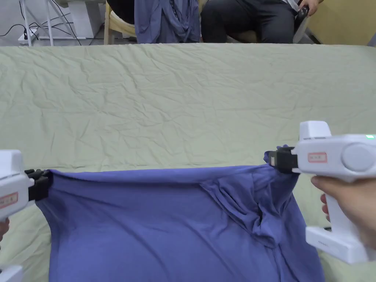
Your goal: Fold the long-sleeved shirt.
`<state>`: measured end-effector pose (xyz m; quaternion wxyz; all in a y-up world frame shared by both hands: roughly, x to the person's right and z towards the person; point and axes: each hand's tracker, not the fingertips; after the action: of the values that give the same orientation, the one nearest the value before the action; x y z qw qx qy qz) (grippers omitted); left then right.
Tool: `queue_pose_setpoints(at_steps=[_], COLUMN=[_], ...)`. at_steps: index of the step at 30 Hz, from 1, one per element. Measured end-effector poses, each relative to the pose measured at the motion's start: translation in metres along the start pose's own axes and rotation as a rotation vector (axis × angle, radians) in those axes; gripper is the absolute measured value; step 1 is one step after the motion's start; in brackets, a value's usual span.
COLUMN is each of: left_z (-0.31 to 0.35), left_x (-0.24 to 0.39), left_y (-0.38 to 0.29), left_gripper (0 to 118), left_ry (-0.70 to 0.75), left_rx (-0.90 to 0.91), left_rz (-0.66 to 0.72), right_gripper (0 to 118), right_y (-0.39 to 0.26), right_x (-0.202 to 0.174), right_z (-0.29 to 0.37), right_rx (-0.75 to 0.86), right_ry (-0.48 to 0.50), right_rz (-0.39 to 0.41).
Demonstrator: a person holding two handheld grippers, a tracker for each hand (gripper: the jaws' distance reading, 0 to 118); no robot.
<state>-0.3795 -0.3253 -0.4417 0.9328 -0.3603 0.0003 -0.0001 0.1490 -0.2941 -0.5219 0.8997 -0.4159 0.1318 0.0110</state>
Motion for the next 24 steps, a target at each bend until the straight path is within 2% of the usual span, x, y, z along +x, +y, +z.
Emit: queue_pose_setpoints(at_steps=[2, 4, 7, 12, 15, 19, 22, 24], left_z=[0.024, 0.044, 0.059, 0.066, 0.062, 0.047, 0.044, 0.042], left_x=[0.007, 0.011, 0.009, 0.016, 0.024, 0.017, 0.016, 0.015], left_y=[-0.024, -0.048, -0.087, -0.140, -0.158, -0.174, -0.173, -0.172], left_gripper=[0, 0, 0, 0, 1, 1, 1, 1], left_ry=[-0.010, -0.031, -0.074, -0.105, -0.096, -0.099, -0.091, -0.087], left_rx=[0.019, -0.024, -0.130, -0.267, -0.304, -0.363, -0.364, -0.373], left_rz=[-0.087, -0.118, -0.079, -0.113, -0.129, -0.080, -0.055, -0.038], right_gripper=[19, 19, 19, 20, 20, 20, 20, 20], right_y=[-0.031, -0.062, -0.110, -0.165, -0.179, -0.175, -0.175, -0.176], right_x=[-0.003, 0.002, 0.005, 0.007, 0.012, 0.014, 0.013, 0.010], right_z=[0.019, 0.027, 0.034, 0.040, 0.039, 0.032, 0.019, 0.014], right_rx=[0.034, 0.019, -0.068, -0.169, -0.197, -0.211, -0.325, -0.334], right_ry=[0.005, 0.016, 0.017, -0.007, 0.001, -0.011, -0.026, -0.023], right_rz=[0.044, 0.056, 0.081, 0.080, 0.037, 0.041, 0.022, 0.052])
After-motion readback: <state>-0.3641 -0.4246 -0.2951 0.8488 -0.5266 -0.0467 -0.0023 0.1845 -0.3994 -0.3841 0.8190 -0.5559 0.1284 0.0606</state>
